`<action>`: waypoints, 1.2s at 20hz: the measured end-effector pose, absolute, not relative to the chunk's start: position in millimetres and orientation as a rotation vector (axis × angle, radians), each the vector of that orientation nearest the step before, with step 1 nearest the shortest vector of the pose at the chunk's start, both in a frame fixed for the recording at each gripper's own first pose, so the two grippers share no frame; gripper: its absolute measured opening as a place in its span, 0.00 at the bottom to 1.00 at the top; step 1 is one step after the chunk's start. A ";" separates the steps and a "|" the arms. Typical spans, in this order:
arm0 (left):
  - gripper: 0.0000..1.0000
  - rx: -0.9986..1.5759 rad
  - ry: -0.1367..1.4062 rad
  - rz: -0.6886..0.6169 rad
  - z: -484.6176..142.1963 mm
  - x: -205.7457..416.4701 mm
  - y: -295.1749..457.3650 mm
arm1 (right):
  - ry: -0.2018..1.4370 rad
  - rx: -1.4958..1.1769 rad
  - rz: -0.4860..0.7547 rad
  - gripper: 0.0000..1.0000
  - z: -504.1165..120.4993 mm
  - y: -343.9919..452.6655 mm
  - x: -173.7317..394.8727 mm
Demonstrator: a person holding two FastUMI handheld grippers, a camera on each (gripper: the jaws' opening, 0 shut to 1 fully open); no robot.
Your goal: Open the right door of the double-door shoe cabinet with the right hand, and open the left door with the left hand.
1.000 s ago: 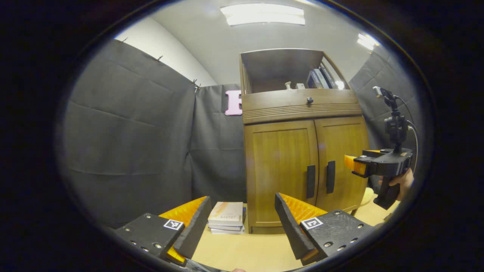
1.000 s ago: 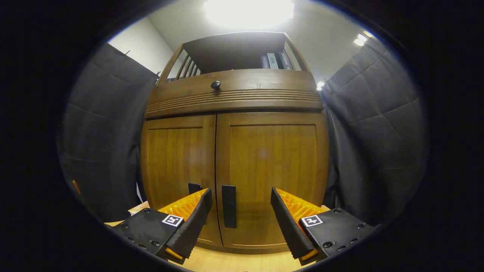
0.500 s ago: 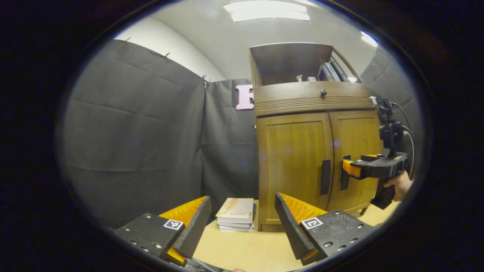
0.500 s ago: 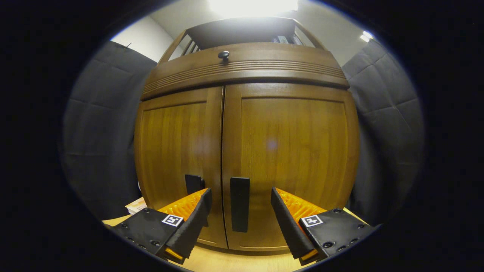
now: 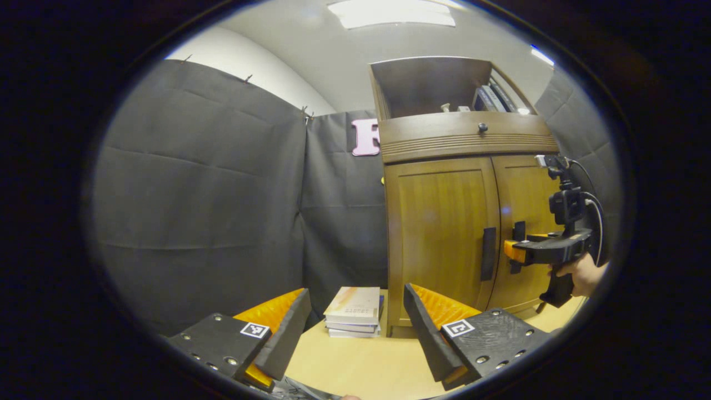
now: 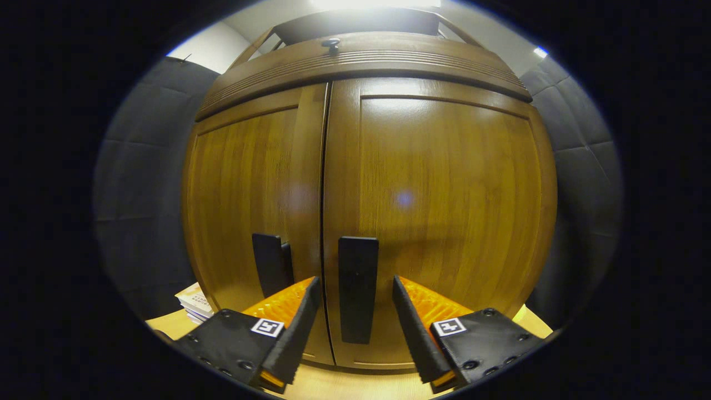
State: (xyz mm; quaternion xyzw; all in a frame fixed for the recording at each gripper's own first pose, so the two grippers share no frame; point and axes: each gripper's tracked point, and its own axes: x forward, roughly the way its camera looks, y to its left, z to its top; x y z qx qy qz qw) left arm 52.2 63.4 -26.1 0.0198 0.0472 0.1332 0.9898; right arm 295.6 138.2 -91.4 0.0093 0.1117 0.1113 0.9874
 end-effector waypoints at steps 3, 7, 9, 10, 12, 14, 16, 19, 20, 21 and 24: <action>0.97 0.039 0.102 0.275 -26.4 52.6 64.6 | 0.239 0.010 0.214 0.57 -102.9 144.5 297.2; 0.97 0.050 0.107 0.282 -27.2 52.4 65.1 | 0.282 0.024 0.208 0.48 -112.2 146.4 302.3; 0.97 0.058 0.107 0.282 -25.7 51.8 64.4 | 0.282 0.053 0.203 0.34 -111.4 147.4 304.4; 0.97 0.058 0.105 0.279 -26.0 50.5 64.1 | 0.281 0.056 0.206 0.34 -110.8 146.0 303.6; 0.98 0.056 0.103 0.268 -24.3 49.0 63.2 | 0.292 0.058 0.212 0.17 -110.0 145.0 299.2; 0.98 0.057 0.093 0.264 -22.2 47.3 62.7 | 0.305 0.056 0.204 0.10 -109.2 145.5 300.6; 0.98 0.054 0.082 0.258 -19.7 45.5 61.4 | 0.313 0.062 0.198 0.10 -110.0 146.0 300.2; 0.97 0.051 0.076 0.262 -18.6 44.5 61.4 | 0.316 0.064 0.197 0.10 -108.9 143.9 290.5; 0.97 0.047 0.075 0.262 -18.6 44.6 61.3 | 0.317 0.065 0.197 0.13 -108.8 143.0 286.4; 0.97 0.042 0.075 0.261 -18.1 44.8 61.1 | 0.318 0.068 0.198 0.10 -108.1 141.9 282.7; 0.98 0.039 0.068 0.253 -16.3 44.4 60.3 | 0.320 0.071 0.203 0.13 -106.1 139.5 272.1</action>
